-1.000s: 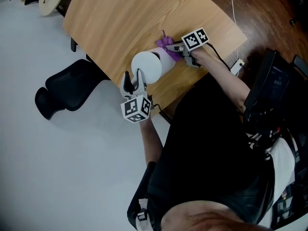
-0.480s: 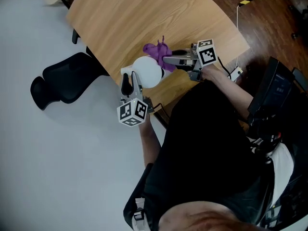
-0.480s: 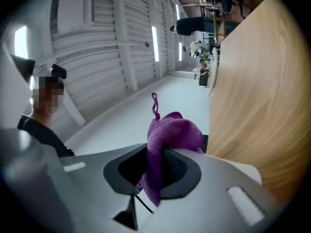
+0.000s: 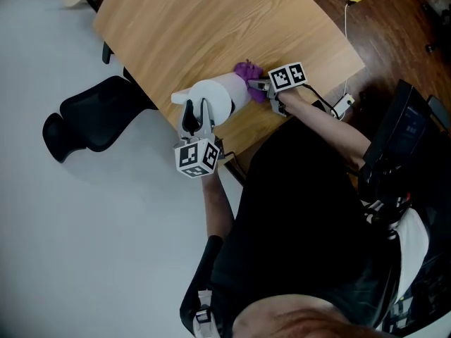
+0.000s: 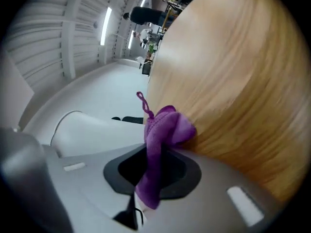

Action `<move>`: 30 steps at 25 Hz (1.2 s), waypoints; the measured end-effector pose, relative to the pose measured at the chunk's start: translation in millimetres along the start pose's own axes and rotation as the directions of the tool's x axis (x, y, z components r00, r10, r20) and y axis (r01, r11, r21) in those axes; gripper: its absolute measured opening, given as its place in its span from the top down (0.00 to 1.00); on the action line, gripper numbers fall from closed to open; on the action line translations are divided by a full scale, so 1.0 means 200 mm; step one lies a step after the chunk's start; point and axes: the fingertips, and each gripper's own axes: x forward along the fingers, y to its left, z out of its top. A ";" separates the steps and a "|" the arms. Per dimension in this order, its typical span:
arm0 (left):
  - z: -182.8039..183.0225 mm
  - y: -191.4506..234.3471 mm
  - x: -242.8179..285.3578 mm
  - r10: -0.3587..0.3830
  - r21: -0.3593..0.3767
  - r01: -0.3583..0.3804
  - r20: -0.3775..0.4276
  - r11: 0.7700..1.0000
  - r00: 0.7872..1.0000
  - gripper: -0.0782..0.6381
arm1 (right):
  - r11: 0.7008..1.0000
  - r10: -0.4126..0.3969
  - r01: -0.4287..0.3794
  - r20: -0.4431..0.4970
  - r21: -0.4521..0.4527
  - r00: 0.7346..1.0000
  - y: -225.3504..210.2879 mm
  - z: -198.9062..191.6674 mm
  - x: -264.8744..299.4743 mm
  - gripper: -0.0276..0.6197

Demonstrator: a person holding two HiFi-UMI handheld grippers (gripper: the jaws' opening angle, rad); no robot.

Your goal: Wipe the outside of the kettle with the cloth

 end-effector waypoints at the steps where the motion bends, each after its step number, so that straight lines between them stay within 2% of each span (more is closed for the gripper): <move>1: 0.00 0.02 0.01 -0.038 0.021 0.038 0.006 0.999 0.999 0.79 | 1.000 -0.017 0.017 -0.023 -0.010 1.000 -0.01 -0.01 0.02 0.87; 3: 0.00 0.04 0.03 -0.126 0.059 0.125 0.009 0.990 0.992 0.77 | 0.999 -0.032 0.030 -0.054 -0.038 0.998 0.00 -0.02 0.03 0.87; 4: 0.01 0.06 0.05 -0.154 0.067 0.154 -0.001 0.986 0.988 0.77 | 0.999 -0.012 0.011 -0.046 -0.034 0.999 0.04 0.00 0.02 0.87; 5: 0.02 0.07 0.06 -0.154 0.067 0.155 -0.017 0.986 0.988 0.78 | 0.999 0.038 -0.038 -0.010 -0.027 0.999 0.12 0.05 -0.01 0.87; 6: 0.04 0.09 0.07 -0.122 0.059 0.124 -0.034 0.991 0.992 0.78 | 0.992 0.121 -0.119 0.049 -0.033 0.991 0.24 0.12 -0.06 0.87; 7: 0.06 0.10 0.06 -0.068 0.042 0.070 -0.046 0.997 0.997 0.80 | 0.972 0.230 -0.224 0.117 -0.063 0.966 0.42 0.19 -0.13 0.87; 8: 0.08 0.11 0.05 -0.014 0.017 0.015 -0.052 1.000 0.999 0.81 | 0.935 0.352 -0.337 0.171 -0.111 0.920 0.62 0.26 -0.21 0.87; 10: 0.09 0.09 0.04 0.052 -0.039 -0.054 -0.055 0.998 0.997 0.80 | 0.829 0.556 -0.521 0.203 -0.204 0.806 0.99 0.33 -0.34 0.87; 11: 0.09 0.09 0.05 0.068 -0.057 -0.071 -0.064 0.996 0.996 0.79 | 0.789 0.611 -0.570 0.193 -0.231 0.767 1.09 0.34 -0.35 0.87; 12: 0.07 0.08 0.07 0.077 -0.066 -0.083 -0.078 0.994 0.994 0.79 | 0.773 0.630 -0.587 0.183 -0.240 0.754 1.13 0.33 -0.33 0.87; 13: 0.06 0.09 0.08 0.084 -0.070 -0.091 -0.092 0.993 0.992 0.79 | 0.779 0.623 -0.583 0.182 -0.230 0.761 1.10 0.32 -0.29 0.87; 15: 0.05 0.08 0.09 0.083 -0.063 -0.090 -0.107 0.994 0.991 0.79 | 0.826 0.564 -0.544 0.207 -0.149 0.799 0.91 0.30 -0.19 0.87; 16: 0.05 0.07 0.09 0.074 -0.053 -0.080 -0.106 0.995 0.992 0.79 | 0.858 0.512 -0.504 0.213 -0.097 0.832 0.77 0.29 -0.14 0.87; 18: 0.06 0.06 0.09 0.047 -0.019 -0.049 -0.094 0.999 0.994 0.79 | 0.931 0.360 -0.364 0.175 -0.008 0.916 0.45 0.25 -0.02 0.87; 19: 0.06 0.07 0.09 0.026 0.002 -0.026 -0.086 1.000 0.996 0.79 | 0.960 0.273 -0.279 0.136 0.033 0.953 0.30 0.22 0.03 0.87; 20: 0.06 0.07 0.09 -0.002 0.026 0.004 -0.079 1.000 0.997 0.79 | 0.977 0.197 -0.203 0.093 0.068 0.976 0.17 0.19 0.08 0.87; 21: 0.05 0.08 0.09 -0.039 0.052 0.043 -0.073 0.998 0.997 0.79 | 0.985 0.140 -0.145 0.054 0.093 0.989 0.08 0.15 0.11 0.87; 23: 0.04 0.11 0.10 -0.136 0.101 0.142 -0.070 0.985 0.988 0.79 | 0.992 0.081 -0.081 0.000 0.094 0.997 0.00 0.10 0.15 0.87; 26: 0.04 0.15 0.10 -0.269 0.125 0.281 -0.100 0.952 0.958 0.76 | 0.997 0.059 -0.057 -0.053 0.053 0.997 -0.01 0.01 0.19 0.87; 28: 0.04 0.17 0.11 -0.272 0.120 0.288 -0.131 0.950 0.953 0.75 | 0.996 0.077 -0.075 -0.060 0.045 0.995 0.03 -0.01 0.19 0.87; 30: 0.05 0.19 0.10 -0.171 0.116 0.190 -0.155 0.975 0.973 0.73 | 0.985 0.174 -0.174 -0.002 -0.009 0.985 0.21 0.05 0.11 0.87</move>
